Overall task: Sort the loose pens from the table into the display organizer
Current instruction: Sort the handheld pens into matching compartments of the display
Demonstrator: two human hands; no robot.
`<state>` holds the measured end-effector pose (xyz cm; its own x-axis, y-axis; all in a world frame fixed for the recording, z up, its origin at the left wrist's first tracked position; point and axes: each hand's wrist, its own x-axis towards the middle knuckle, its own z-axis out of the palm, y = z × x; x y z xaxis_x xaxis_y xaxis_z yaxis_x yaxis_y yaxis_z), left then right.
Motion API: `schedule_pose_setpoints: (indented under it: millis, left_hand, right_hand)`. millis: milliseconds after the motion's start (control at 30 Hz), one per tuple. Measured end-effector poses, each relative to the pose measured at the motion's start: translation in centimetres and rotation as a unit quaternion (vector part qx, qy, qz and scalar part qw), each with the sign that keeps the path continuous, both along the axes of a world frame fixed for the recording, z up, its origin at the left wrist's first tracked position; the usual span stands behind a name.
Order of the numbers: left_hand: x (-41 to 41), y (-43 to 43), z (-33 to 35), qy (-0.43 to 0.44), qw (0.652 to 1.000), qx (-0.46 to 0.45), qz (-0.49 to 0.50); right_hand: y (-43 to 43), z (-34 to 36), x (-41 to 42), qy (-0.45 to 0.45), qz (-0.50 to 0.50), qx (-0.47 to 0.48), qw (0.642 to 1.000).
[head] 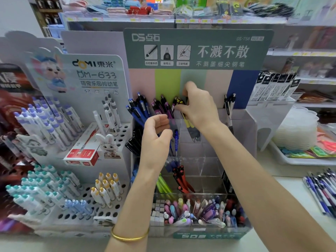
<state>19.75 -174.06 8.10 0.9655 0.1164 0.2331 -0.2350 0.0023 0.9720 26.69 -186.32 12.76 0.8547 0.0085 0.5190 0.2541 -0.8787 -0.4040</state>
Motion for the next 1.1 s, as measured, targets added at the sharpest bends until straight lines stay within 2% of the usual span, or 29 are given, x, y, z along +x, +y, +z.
schedule_pose_setpoints:
  millis: [200, 333, 633, 767, 933, 1100]
  left_hand:
    - [-0.2, -0.1, -0.1, 0.002, 1.000, 0.013, -0.019]
    - [-0.5, -0.3, -0.5, 0.011, 0.999, 0.016, -0.038]
    - [-2.3, -4.1, -1.4, 0.012, 0.993, 0.016, -0.116]
    - [-4.0, -10.3, -2.9, 0.026, 0.985, 0.025, -0.170]
    - [-7.6, -22.5, -6.2, 0.063, 0.969, 0.038, -0.238]
    - [-11.6, -36.3, -11.8, 0.163, 0.944, 0.091, -0.273]
  right_hand:
    - [-0.6, -0.5, 0.4, -0.001, -0.022, 0.050, 0.999]
    - [-0.5, -0.5, -0.3, 0.021, 0.002, 0.077, 0.997]
    - [-5.4, -1.0, -7.7, -0.017, 0.026, 0.168, 0.985]
    - [-11.5, -4.2, -11.7, 0.030, -0.010, 0.222, 0.975]
    - [-23.7, -10.2, -17.7, 0.123, -0.097, 0.274, 0.949]
    - [-37.3, -16.1, -24.2, 0.217, -0.199, 0.299, 0.908]
